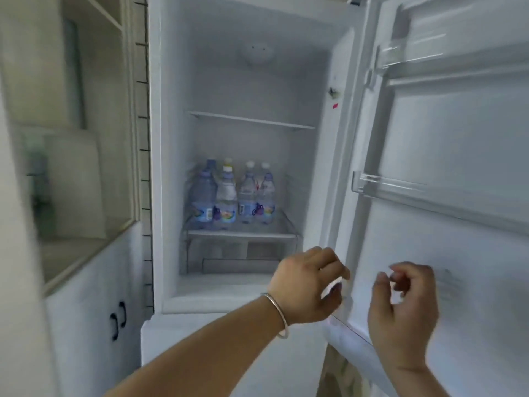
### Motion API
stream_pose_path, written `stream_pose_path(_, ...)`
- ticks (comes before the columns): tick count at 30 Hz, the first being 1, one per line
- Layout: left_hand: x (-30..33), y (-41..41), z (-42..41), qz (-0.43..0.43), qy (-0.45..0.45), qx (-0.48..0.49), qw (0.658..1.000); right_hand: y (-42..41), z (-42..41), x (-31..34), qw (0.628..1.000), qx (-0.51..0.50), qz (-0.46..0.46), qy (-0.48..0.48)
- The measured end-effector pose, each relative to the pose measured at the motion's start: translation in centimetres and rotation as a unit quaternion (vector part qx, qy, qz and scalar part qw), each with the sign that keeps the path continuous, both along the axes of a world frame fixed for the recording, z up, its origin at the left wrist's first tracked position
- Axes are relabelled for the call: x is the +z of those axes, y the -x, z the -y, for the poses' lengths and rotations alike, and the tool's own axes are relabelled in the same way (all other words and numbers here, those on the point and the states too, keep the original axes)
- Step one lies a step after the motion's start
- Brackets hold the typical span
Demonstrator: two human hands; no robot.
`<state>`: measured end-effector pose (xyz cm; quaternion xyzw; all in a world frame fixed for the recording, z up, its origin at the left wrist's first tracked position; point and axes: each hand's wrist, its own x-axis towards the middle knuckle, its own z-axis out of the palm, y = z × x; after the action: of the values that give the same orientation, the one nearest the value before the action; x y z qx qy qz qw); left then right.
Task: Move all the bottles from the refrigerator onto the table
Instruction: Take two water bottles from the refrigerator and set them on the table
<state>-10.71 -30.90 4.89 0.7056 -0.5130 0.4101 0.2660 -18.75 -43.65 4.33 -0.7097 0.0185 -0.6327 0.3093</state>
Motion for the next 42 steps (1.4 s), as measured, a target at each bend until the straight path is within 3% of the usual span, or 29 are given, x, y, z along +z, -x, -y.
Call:
stream_pose_path(4, -0.4, -7.6, -8.1, -0.082, 0.044, 0.114, 0.989, -8.9, -6.6, -0.8, 0.998, 0.036, -0.050, -0.033)
stream_pose_path(9, -1.0, -16.5, -14.8, -0.259, 0.062, 0.221, 0.938, -19.0, -12.4, -1.5, 0.990, 0.056, -0.128, -0.036)
stream_pose_path(12, -2.0, -20.8, -16.5, -0.346, 0.130, 0.209, 0.905, -24.5, -14.4, -2.1, 0.980, 0.081, -0.175, -0.043)
stream_pose_path(18, -3.6, -28.3, -16.0, -0.440, 0.306, 0.105, 0.838, -34.4, -15.7, -2.6, 0.945, 0.167, -0.277, -0.044)
stream_pose_path(21, -3.6, -31.8, -14.8, -0.437, 0.362, 0.082, 0.819, -38.9, -15.4, -2.0, 0.932, 0.239, -0.264, -0.067)
stream_pose_path(26, -3.9, -37.9, -13.5, -0.348, 0.394, 0.128, 0.841, -44.2, -15.1, -1.4, 0.920, 0.314, -0.218, -0.087)
stream_pose_path(30, -3.9, -40.3, -13.4, -0.300, 0.441, 0.142, 0.834, -47.4, -15.0, -2.2, 0.913, 0.345, -0.185, -0.118)
stream_pose_path(36, -3.8, -42.0, -13.8, -0.352, 0.454, 0.177, 0.799, -50.0, -15.0, -3.1, 0.873, 0.410, -0.208, -0.163)
stream_pose_path(42, -4.0, -41.8, -13.4, -0.373, 0.461, 0.203, 0.779, -50.3, -16.2, -3.2, 0.877, 0.402, -0.169, -0.202)
